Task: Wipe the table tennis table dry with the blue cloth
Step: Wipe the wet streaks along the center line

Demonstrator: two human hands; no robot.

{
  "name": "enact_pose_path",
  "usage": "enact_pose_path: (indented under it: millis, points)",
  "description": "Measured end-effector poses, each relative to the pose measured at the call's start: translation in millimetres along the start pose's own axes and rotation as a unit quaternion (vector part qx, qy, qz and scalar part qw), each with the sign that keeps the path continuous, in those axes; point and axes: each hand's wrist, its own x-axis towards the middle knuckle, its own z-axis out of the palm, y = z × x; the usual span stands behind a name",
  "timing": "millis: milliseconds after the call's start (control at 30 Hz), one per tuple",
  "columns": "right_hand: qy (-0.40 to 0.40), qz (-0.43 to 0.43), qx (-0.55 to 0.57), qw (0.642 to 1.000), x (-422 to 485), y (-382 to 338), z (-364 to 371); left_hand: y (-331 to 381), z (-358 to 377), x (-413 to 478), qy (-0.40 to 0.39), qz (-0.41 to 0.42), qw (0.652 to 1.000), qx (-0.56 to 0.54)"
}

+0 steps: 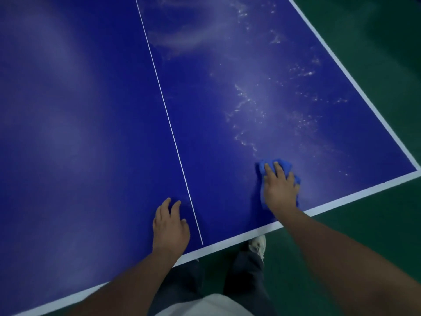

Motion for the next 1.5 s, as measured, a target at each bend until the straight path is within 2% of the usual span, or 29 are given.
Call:
enact_pose_path:
  millis: [133, 267, 333, 400, 467, 500, 567, 633, 667, 733, 767, 833, 900, 967, 1000, 1033, 1100, 1133, 1167, 1200, 1300, 1367, 1433, 1467, 1500]
  points:
    - [-0.039, -0.158, -0.023, 0.986, 2, -85, 14, -5, -5, -8, 0.033, -0.074, 0.996, -0.023]
    - [-0.074, -0.334, -0.069, 0.937, -38, -164, 55, -26, -10, -13, 0.045, -0.101, 0.994, -0.008]
    - [-0.074, -0.428, -0.085, 0.897, -70, -160, 79, -38, -12, -13, 0.049, -0.107, 0.993, -0.003]
    - [-0.053, -0.517, -0.114, 0.847, -92, -124, 91, -47, -13, -8, 0.055, -0.099, 0.994, -0.012]
    - [-0.047, -0.551, -0.15, 0.82, -85, -84, 84, -53, -17, -3, 0.048, -0.082, 0.995, -0.018]
    - [-0.048, -0.538, -0.163, 0.826, -71, -70, 74, -55, -19, -1, 0.043, -0.067, 0.997, -0.013]
    - [-0.039, -0.447, -0.167, 0.878, -31, -54, 49, -58, -21, 2, 0.043, -0.033, 0.998, -0.01]
    - [0.017, -0.341, -0.14, 0.929, 2, -50, 26, -61, -27, 3, 0.044, -0.014, 0.999, -0.021]
    - [0.049, -0.298, -0.08, 0.95, 12, -52, 13, -61, -28, 4, 0.044, -0.009, 0.999, -0.028]
    - [0.018, -0.211, 0.129, 0.969, 13, -74, -17, -56, -33, 7, 0.046, -0.001, 0.997, -0.065]
    - [-0.012, -0.145, 0.252, 0.957, 6, -87, -27, -52, -35, 8, 0.049, 0.005, 0.994, -0.093]
    - [-0.069, -0.039, 0.428, 0.9, -15, -113, -43, -37, -41, 12, 0.05, 0.024, 0.984, -0.171]
    - [-0.156, 0.025, 0.516, 0.842, -35, -123, -45, -17, -47, 17, 0.027, 0.031, 0.966, -0.255]
    - [-0.227, 0.097, 0.591, 0.768, -52, -122, -45, 7, -52, 23, -0.039, 0.002, 0.943, -0.329]
    - [-0.257, 0.141, 0.626, 0.723, -58, -120, -47, 20, -54, 28, -0.089, -0.024, 0.923, -0.374]
    - [-0.273, 0.174, 0.651, 0.687, -63, -116, -48, 34, -55, 31, -0.149, -0.061, 0.887, -0.432]
    - [-0.287, 0.198, 0.67, 0.656, -66, -106, -51, 58, -54, 35, -0.26, -0.127, 0.788, -0.543]
    - [-0.288, 0.193, 0.672, 0.655, -67, -100, -56, 69, -50, 37, -0.284, -0.134, 0.759, -0.571]
    - [-0.29, 0.185, 0.666, 0.662, -68, -95, -60, 78, -46, 38, -0.279, -0.13, 0.757, -0.577]
    - [-0.28, 0.18, 0.648, 0.685, -68, -91, -64, 85, -41, 39, -0.258, -0.128, 0.763, -0.579]
    - [-0.213, 0.14, 0.555, 0.792, -68, -72, -81, 106, -34, 42, -0.198, -0.131, 0.781, -0.578]
    - [-0.12, 0.13, 0.486, 0.856, -67, -53, -91, 114, -34, 42, -0.172, -0.127, 0.795, -0.567]
    - [0.027, 0.119, 0.391, 0.912, -62, -36, -105, 117, -33, 44, -0.142, -0.101, 0.838, -0.517]
    - [0.057, 0.099, 0.314, 0.942, -60, -31, -112, 118, -33, 43, -0.127, -0.076, 0.86, -0.488]
    - [0.044, 0.073, 0.222, 0.971, -60, -29, -116, 118, -34, 42, -0.11, -0.05, 0.878, -0.462]
